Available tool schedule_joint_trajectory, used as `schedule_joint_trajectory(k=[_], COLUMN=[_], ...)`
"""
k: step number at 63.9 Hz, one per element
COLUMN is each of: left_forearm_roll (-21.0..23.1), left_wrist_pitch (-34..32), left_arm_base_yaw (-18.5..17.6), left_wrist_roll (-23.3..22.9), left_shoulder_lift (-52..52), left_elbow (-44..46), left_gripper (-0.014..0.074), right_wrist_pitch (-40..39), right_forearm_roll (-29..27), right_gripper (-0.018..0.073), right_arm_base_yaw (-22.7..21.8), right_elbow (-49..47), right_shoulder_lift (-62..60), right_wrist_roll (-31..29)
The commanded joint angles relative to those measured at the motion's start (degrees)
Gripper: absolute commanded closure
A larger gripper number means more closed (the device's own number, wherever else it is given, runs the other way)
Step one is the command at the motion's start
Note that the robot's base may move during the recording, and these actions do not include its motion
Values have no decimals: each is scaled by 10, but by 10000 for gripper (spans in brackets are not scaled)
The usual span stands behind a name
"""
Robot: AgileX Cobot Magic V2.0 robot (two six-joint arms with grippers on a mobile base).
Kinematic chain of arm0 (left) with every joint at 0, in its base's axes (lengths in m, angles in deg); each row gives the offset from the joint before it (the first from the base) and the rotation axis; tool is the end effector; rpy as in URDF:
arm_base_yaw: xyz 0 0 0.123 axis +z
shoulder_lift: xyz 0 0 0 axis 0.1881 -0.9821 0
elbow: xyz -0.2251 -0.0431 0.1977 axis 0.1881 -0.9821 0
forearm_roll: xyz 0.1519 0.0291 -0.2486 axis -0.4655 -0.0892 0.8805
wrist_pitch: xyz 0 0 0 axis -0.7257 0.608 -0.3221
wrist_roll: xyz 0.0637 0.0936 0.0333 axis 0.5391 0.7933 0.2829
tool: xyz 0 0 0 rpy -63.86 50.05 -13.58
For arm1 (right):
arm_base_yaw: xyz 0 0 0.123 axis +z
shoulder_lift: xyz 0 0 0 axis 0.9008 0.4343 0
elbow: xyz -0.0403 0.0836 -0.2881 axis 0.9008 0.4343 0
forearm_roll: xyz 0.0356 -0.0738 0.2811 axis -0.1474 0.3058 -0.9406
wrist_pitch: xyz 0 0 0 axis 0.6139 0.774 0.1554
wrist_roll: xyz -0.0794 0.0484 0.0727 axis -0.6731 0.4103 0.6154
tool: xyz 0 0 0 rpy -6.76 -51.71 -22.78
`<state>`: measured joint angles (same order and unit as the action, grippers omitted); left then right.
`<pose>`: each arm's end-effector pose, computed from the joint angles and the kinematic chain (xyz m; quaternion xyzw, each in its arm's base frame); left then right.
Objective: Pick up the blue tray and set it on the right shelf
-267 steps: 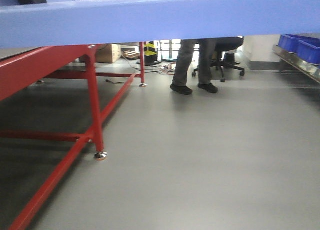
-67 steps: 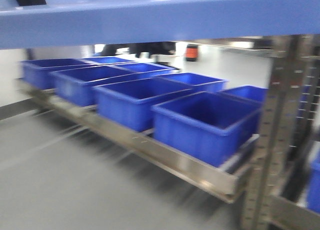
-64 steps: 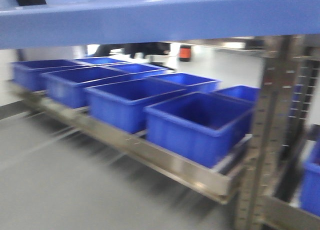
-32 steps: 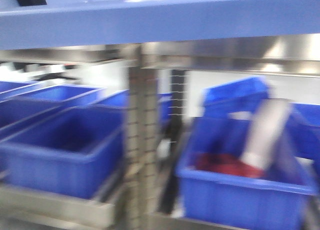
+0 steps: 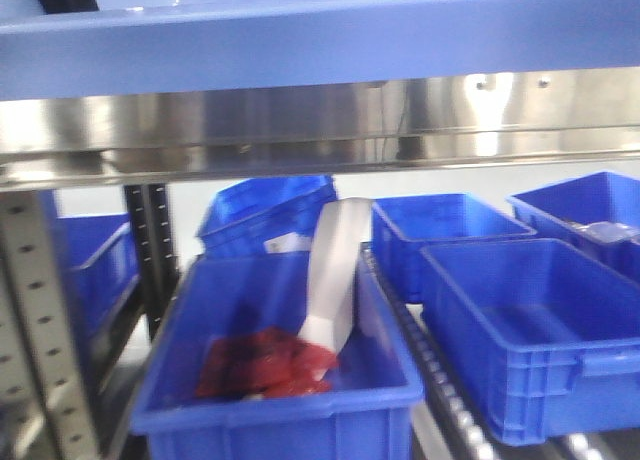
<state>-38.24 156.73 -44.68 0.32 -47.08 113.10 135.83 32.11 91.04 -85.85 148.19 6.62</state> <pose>0.2654 -0.1886 0.3578 0.1382 0.9686 -0.1227 0.1662 0.2497 0.1158 0.3741 -0.0350 0.9616 0.0758 0.2616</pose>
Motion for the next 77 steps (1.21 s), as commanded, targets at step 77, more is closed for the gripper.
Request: schedule_joint_trajectory(k=[77], left_forearm_roll=[26], left_wrist_pitch=[-5], left_arm_base_yaw=[-11], left_wrist_roll=[22], left_shoulder_lift=[17], left_elbow=[14], left_gripper=[644], right_wrist_pitch=[-61], right_forearm_roll=[-16], right_gripper=[502], right_arm_base_yaw=[4], right_elbow=[-19], right_shoulder_lift=[-13], right_wrist_roll=[-15])
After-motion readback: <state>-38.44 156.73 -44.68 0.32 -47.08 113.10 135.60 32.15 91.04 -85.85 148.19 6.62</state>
